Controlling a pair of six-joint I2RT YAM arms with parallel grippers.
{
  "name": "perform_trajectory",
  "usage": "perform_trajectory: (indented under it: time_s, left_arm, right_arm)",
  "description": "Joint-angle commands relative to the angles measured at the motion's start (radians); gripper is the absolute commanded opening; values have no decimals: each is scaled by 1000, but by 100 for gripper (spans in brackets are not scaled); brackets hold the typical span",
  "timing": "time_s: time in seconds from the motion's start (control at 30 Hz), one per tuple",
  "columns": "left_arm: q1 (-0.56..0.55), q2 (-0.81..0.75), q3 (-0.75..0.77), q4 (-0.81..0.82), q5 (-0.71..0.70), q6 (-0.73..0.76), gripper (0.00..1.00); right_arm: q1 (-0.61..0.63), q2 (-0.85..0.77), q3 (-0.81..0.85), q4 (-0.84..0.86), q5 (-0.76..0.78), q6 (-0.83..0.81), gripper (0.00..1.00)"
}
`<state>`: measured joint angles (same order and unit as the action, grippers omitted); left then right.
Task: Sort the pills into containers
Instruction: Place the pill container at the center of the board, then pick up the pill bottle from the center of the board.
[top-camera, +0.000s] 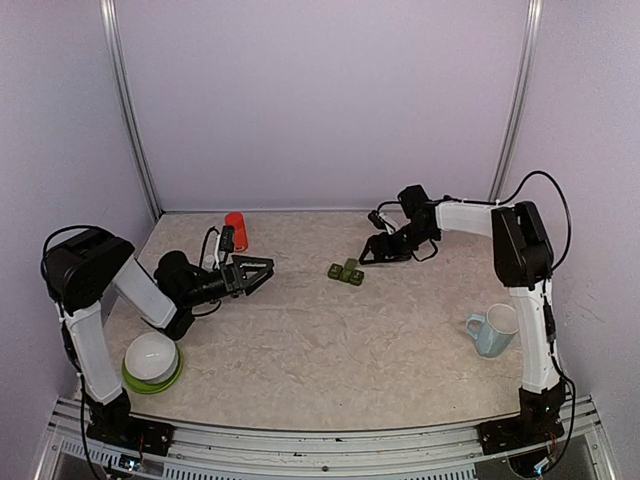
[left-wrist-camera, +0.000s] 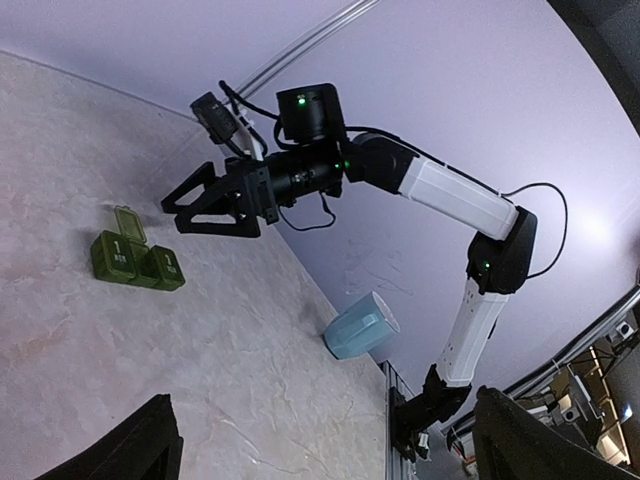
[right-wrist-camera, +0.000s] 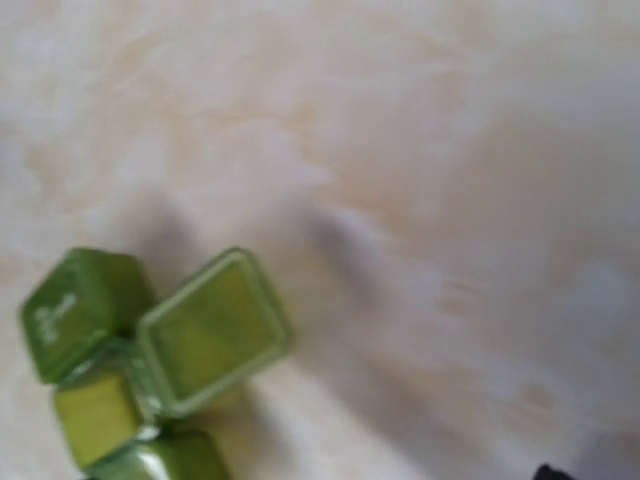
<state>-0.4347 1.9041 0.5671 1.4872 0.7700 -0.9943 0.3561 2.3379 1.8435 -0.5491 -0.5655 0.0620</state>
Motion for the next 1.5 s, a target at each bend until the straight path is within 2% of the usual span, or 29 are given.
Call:
perform_trajectory:
  time_s: [0.0, 0.17, 0.3, 0.37, 0.43, 0.63, 0.73, 0.83, 1.03, 1.47]
  left_arm:
    - [11, -73, -10, -96, -63, 79, 99]
    - [0, -229, -21, -354, -205, 251, 99]
    - [-50, -402, 10, -715, -555, 472, 99]
    - [-54, -441, 43, -840, -713, 509, 99]
    - [-38, -463, 77, -946, -786, 509, 99]
    - [9, -460, 137, -1101, -865, 503, 99]
    - [29, -414, 201, -1191, -930, 517, 99]
    - [60, -353, 258, -1234, -924, 524, 99]
    - [93, -248, 367, -1295, -940, 536, 99]
    - [116, -132, 512, -1345, -903, 566, 98]
  right_arm:
    - [5, -132, -9, -21, 240, -57, 94]
    - [43, -268, -71, 27, 358, -110, 100]
    - [98, -403, -198, 218, 411, -104, 100]
    - [152, -430, -239, 287, 451, -135, 100]
    - [213, -430, -259, 322, 462, -197, 100]
    - [310, -362, -298, 379, 364, -230, 100]
    - [327, -305, -267, 352, 314, -234, 100]
    - [337, -264, -206, 297, 293, -223, 100]
    - [338, -254, -254, 293, 189, -179, 100]
    - [336, -239, -386, 257, 271, -134, 100]
